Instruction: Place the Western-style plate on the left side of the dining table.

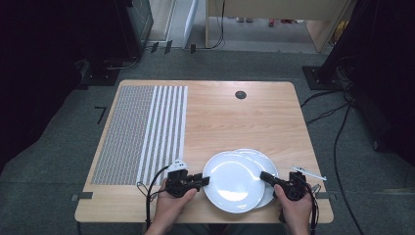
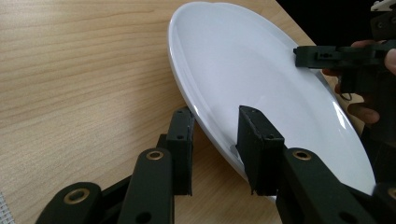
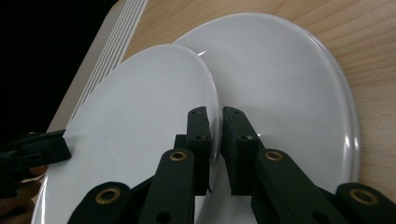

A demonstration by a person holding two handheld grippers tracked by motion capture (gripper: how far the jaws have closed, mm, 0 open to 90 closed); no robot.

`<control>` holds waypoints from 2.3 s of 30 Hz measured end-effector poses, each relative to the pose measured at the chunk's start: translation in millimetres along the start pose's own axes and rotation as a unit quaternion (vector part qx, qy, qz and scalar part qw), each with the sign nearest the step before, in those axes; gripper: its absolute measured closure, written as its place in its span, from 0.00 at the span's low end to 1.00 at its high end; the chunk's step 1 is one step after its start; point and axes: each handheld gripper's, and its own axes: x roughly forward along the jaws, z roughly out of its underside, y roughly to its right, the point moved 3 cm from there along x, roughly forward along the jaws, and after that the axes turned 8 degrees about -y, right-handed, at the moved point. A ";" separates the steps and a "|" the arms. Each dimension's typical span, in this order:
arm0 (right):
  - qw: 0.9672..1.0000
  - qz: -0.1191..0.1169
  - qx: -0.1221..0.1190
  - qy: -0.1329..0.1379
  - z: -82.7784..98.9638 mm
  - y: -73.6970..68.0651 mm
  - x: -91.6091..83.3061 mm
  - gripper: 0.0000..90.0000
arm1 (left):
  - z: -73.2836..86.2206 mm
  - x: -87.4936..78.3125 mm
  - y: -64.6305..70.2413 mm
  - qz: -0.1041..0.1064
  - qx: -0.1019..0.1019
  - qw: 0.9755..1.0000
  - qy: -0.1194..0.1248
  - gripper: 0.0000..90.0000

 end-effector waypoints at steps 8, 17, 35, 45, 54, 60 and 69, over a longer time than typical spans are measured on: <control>1.000 -0.010 0.006 0.002 0.9 -2.0 3.0 0.90 | 1.1 1.9 -0.5 0.001 -0.003 1.000 0.001 0.75; 0.995 -0.067 0.075 0.009 0.3 4.6 -1.0 0.96 | 3.2 6.0 0.6 0.003 -0.007 1.000 -0.005 0.73; 0.988 -0.092 0.119 0.044 -2.2 3.7 -10.4 0.98 | -3.7 -1.4 7.9 0.025 -0.013 0.999 0.016 0.77; 0.988 -0.100 0.104 0.051 -15.1 -16.9 -5.1 0.98 | -15.0 -23.9 4.2 0.014 -0.010 0.999 0.038 0.78; 0.989 -0.103 0.095 0.049 -26.8 -38.3 10.0 0.98 | -21.2 -43.1 -9.0 -0.002 -0.016 0.998 0.053 0.78; 0.991 -0.101 0.079 0.050 -35.7 -50.4 19.4 0.98 | -23.2 -52.7 -17.4 -0.011 -0.025 0.998 0.061 0.78; 0.991 -0.106 0.066 0.038 -48.6 -68.9 39.8 0.98 | -25.6 -69.6 -33.3 -0.025 -0.039 0.996 0.073 0.78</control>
